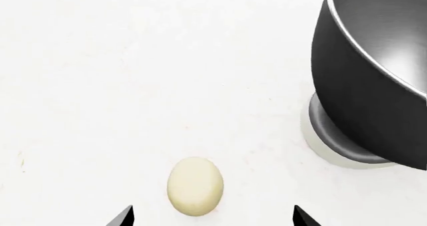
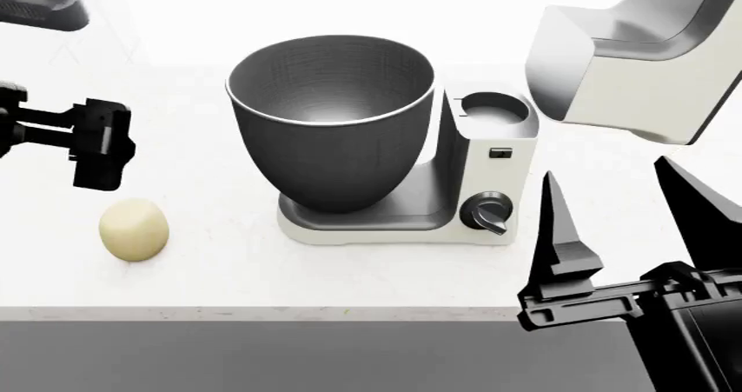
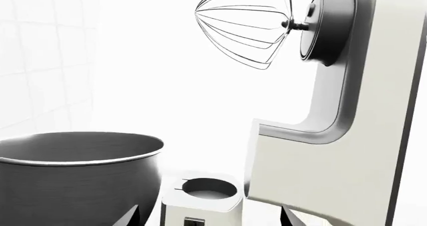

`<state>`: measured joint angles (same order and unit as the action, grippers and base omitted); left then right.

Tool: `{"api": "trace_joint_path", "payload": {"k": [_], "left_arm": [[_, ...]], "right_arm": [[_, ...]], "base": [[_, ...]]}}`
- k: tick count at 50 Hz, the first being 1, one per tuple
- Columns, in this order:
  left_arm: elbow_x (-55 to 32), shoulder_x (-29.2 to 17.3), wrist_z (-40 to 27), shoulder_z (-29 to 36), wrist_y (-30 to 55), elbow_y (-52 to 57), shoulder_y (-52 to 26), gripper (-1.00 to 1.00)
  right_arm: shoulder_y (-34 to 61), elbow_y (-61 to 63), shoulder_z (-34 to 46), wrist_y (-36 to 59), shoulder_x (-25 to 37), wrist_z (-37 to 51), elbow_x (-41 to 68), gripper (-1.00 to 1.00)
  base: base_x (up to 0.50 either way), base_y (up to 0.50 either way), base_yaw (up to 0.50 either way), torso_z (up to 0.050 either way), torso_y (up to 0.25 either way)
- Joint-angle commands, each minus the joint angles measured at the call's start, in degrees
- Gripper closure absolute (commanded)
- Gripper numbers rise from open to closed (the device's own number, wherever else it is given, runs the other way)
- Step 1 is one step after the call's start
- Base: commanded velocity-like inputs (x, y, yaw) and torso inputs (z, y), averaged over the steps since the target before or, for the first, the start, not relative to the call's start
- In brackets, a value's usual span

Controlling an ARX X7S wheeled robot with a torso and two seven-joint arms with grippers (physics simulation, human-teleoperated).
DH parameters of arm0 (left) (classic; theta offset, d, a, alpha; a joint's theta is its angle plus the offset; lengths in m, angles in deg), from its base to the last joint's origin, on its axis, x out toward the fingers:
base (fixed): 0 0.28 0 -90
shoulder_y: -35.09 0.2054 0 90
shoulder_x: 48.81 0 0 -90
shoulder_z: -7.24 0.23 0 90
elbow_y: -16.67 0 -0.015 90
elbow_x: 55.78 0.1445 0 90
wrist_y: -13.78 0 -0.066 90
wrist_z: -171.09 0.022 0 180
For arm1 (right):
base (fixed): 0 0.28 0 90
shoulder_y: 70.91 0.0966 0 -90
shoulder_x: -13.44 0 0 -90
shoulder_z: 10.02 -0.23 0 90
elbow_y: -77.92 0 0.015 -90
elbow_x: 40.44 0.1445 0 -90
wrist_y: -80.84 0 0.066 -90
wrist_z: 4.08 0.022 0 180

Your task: Place the cheese in the stand mixer bowl.

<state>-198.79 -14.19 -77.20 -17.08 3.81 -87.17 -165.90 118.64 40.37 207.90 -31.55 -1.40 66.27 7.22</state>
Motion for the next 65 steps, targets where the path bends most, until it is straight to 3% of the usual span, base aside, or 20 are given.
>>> {"api": "trace_joint_path", "payload": {"k": [1, 21, 41, 65], "left_arm": [[8.93, 1.19, 5.41, -2.76, -0.34, -1.51, 5.07, -1.00], [24.10, 3.13, 18.40, -4.82, -3.22, -4.09, 14.66, -1.00], [25.66, 2.59, 18.27, -3.42, -3.52, -4.62, 15.73, -1.00], [34.61, 4.44, 26.98, -2.65, -7.46, -6.83, 20.12, -1.00]], "right_arm": [[-0.73, -0.53, -0.13, -0.86, -0.01, -0.45, -0.10, -1.00], [-2.80, -2.89, -0.49, -3.08, -1.42, -0.67, -0.36, -1.00], [-4.05, -3.24, -0.67, -3.98, -1.01, -1.08, -1.07, -1.00], [-6.37, -5.30, -0.91, -5.60, -2.28, -1.29, -1.38, -1.00]], "base": [[0.00, 0.00, 0.00, 0.000, 0.000], [0.00, 0.00, 0.00, 0.000, 0.000], [0.00, 0.00, 0.00, 0.000, 0.000], [0.00, 0.00, 0.00, 0.000, 0.000]]}}
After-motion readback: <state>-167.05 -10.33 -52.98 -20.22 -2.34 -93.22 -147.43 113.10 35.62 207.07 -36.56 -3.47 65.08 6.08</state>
